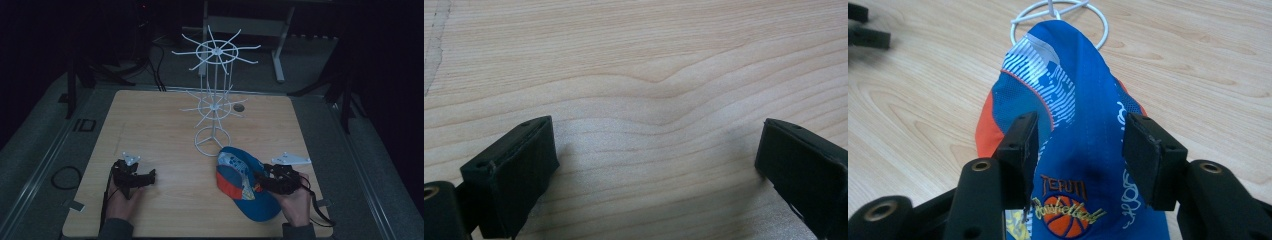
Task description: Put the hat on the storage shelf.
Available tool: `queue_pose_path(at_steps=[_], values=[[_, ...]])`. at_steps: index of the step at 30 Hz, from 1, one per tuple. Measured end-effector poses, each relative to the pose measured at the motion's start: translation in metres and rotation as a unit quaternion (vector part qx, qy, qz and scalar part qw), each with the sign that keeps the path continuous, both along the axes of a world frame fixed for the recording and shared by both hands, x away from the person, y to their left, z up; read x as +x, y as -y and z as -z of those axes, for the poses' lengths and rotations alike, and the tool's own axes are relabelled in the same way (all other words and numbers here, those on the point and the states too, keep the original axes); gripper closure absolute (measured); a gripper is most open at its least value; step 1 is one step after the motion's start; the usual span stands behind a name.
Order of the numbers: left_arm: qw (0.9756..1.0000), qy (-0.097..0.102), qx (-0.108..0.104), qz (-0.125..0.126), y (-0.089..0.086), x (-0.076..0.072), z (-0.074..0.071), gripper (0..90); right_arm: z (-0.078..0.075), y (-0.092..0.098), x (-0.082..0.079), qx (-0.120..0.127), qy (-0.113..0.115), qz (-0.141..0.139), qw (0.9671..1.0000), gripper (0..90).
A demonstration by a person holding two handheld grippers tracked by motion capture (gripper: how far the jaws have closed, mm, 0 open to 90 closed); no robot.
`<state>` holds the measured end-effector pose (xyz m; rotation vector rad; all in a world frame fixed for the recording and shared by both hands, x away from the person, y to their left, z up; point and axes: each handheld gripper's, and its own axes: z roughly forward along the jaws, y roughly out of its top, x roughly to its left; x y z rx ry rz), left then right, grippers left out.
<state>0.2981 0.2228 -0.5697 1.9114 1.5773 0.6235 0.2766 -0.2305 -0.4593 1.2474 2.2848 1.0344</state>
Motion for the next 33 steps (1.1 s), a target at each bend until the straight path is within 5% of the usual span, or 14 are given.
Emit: queue_pose_path(at_steps=[8,14,20,29,33], values=[[1.0,0.0,0.0,0.0,0.0,0.0,0.0,3.7,-0.009,0.002,0.012,-0.004,-0.021,-0.027,0.9994,46.8],[1.0,0.0,0.0,-0.001,0.0,0.0,0.0,3.7,-0.017,0.006,0.019,0.033,-0.03,-0.037,0.9983,48.4],[1.0,0.0,0.0,0.0,0.0,0.0,0.0,3.7,-0.025,0.002,0.031,0.02,-0.039,-0.046,0.998,47.4],[1.0,0.0,0.0,0.0,0.0,0.0,0.0,3.7,-0.015,-0.015,0.051,-0.016,-0.056,-0.061,0.9964,39.7],[1.0,0.0,0.0,-0.001,0.0,0.0,0.0,3.7,-0.013,-0.019,0.059,-0.024,-0.047,-0.063,0.9967,38.3]])
